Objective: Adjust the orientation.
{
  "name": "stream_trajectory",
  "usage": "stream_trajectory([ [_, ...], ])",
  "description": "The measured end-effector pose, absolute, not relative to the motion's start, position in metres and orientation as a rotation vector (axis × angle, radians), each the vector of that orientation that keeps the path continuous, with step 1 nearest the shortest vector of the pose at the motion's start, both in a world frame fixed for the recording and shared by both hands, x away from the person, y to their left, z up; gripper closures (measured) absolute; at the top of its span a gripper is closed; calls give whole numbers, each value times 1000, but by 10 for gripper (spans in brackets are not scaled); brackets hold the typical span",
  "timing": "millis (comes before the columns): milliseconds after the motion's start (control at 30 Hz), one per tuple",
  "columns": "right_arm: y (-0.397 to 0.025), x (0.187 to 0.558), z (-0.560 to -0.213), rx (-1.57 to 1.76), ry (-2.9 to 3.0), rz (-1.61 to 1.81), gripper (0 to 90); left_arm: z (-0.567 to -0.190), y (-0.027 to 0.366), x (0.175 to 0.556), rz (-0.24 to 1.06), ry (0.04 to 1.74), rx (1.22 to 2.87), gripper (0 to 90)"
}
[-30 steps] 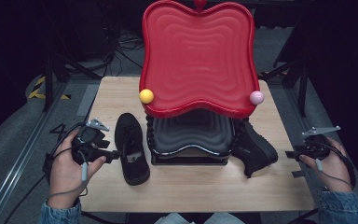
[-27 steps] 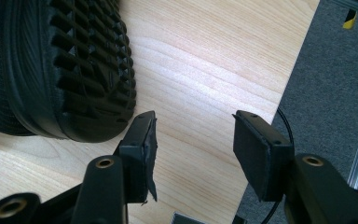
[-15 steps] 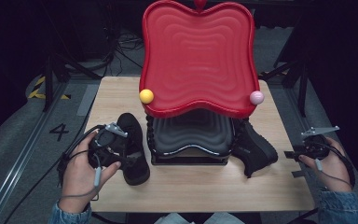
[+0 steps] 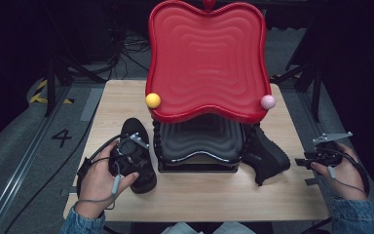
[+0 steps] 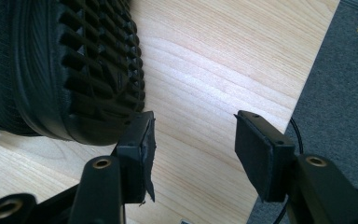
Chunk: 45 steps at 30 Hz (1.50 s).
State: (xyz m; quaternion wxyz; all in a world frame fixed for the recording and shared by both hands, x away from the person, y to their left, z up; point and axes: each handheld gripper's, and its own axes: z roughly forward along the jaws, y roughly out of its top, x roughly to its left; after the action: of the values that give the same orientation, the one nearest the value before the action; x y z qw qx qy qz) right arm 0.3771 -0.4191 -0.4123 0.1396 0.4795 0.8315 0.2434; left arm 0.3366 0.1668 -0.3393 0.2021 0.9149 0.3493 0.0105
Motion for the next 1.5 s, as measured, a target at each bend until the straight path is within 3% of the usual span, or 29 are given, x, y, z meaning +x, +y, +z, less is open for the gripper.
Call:
stream_trajectory([
  [267, -417, 378, -417, 1404, 2421, 717, 494, -357, 163, 348, -3, 943, 2583, 372],
  [467, -417, 378, -417, 1402, 2421, 724, 497, -369, 162, 353, -12, 919, 2608, 426],
  [667, -418, 379, -419, 1399, 2424, 713, 498, -383, 159, 357, -93, 900, 2628, 497],
  [1100, -416, 380, -420, 1354, 2473, 654, 542, -399, 164, 361, -157, 938, 2603, 783],
  [1500, -417, 376, -420, 1336, 2463, 652, 543, -403, 160, 364, -210, 972, 2616, 821],
])
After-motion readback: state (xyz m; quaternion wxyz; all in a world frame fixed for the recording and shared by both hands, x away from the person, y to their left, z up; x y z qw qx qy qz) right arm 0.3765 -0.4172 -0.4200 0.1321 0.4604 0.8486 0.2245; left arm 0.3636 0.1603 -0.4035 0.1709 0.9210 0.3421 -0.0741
